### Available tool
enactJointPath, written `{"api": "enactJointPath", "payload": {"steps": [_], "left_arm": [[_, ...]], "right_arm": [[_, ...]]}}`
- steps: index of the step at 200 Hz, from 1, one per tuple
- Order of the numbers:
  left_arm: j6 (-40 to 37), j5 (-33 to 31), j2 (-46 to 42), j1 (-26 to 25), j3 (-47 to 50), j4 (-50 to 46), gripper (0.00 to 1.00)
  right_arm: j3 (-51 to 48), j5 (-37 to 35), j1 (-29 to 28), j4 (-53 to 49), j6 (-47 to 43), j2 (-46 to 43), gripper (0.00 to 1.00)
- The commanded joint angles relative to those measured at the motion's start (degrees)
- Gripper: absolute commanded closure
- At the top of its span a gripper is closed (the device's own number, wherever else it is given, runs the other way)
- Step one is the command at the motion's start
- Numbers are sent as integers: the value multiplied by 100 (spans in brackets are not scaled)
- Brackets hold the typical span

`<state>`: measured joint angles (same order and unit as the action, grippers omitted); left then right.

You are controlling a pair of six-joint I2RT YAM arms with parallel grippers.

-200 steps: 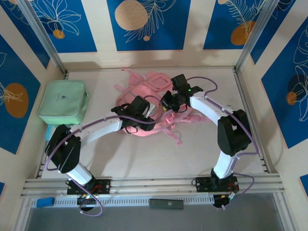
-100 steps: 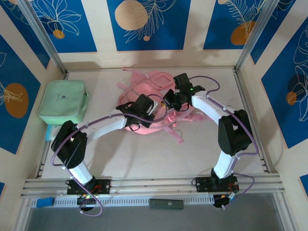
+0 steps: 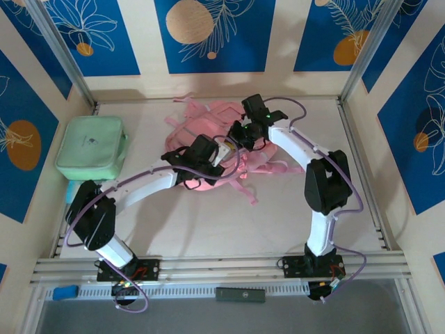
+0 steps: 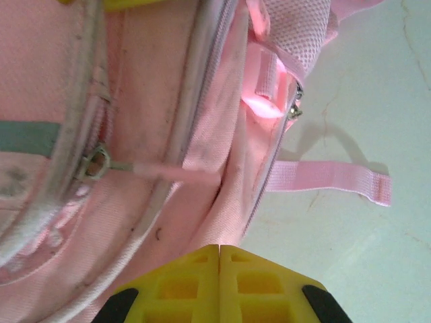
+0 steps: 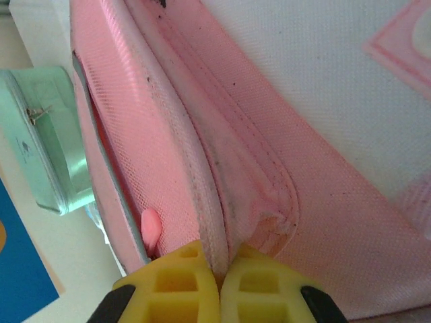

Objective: Pack books, pencil case, and school supplies into a backpack

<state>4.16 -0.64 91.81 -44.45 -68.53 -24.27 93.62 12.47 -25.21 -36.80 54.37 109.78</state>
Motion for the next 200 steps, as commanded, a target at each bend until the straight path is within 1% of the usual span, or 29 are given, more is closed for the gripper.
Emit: {"api": "enactJointPath", "payload": {"steps": [1, 10, 21, 36, 38, 45, 50, 56, 59, 60, 61, 63, 65, 69, 74, 82, 87, 94, 100, 111, 122, 130, 156, 180, 188, 200], "left_arm": [[124, -481, -58, -43, -172, -656, 100], [179, -763, -82, -38, -153, -729, 100], [190, -937, -145, -16, -87, -722, 100], [267, -793, -182, 31, -153, -790, 100], [282, -730, -181, 39, -158, -790, 98], [358, -552, -175, 37, -237, -802, 86], [511, -450, -145, 41, -332, -840, 83], [845, -273, -94, 34, -482, -885, 80], [987, -173, -67, 39, -535, -882, 76], [1072, -129, -58, 21, -558, -875, 76], [1150, -89, -54, 21, -579, -868, 73], [1254, -29, -44, 16, -606, -853, 71], [1418, 15, -35, 2, -630, -819, 67], [1724, 52, -32, -31, -643, -727, 64], [2120, 72, -31, -88, -635, -594, 63], [2686, 272, -51, -145, -540, -251, 62], [2996, 264, -45, -199, -485, -95, 61], [3473, 97, -21, -270, -469, -61, 60], [3701, -16, 21, -318, -511, -114, 60], [4017, -480, 170, -440, -739, -554, 60], [4161, -888, 339, -528, -992, -895, 60], [4337, -1023, 471, -554, -1164, -1112, 60], [4616, -1465, 641, -635, -1376, -1069, 56], [4974, -1964, 902, -668, -1683, -1618, 56], [5084, -2158, 947, -696, -1690, -1676, 55], [5196, -2274, 998, -706, -1691, -1646, 55]], "right_arm": [[416, 601, 137, -255, -568, -119, 100], [532, 548, 180, -416, -698, -113, 100], [586, 590, 238, -510, -793, -123, 100], [570, 638, 283, -560, -840, -140, 100], [563, 639, 281, -551, -847, -141, 100], [552, 622, 271, -540, -841, -141, 100], [543, 632, 247, -530, -823, -136, 100], [519, 629, 221, -493, -793, -134, 100], [501, 626, 211, -475, -777, -132, 100], [500, 625, 206, -472, -774, -132, 100], [500, 621, 199, -470, -767, -128, 100], [499, 606, 187, -465, -752, -124, 100], [486, 598, 178, -459, -739, -119, 100], [482, 570, 154, -461, -707, -115, 100], [448, 515, 129, -440, -647, -114, 100], [367, 481, 96, -340, -538, -137, 100], [311, 461, 88, -274, -475, -153, 100], [223, 457, 80, -166, -390, -188, 100], [168, 465, 67, -83, -313, -208, 100], [106, 475, 60, -9, -210, -235, 100], [95, 454, 43, 15, -155, -246, 100], [110, 424, 36, 20, -112, -246, 100], [16, 441, 26, 154, 42, -281, 100], [-46, 440, 30, 225, 123, -297, 100], [-68, 458, 45, 249, 148, -299, 100], [-78, 502, 51, 286, 170, -298, 100]]}}
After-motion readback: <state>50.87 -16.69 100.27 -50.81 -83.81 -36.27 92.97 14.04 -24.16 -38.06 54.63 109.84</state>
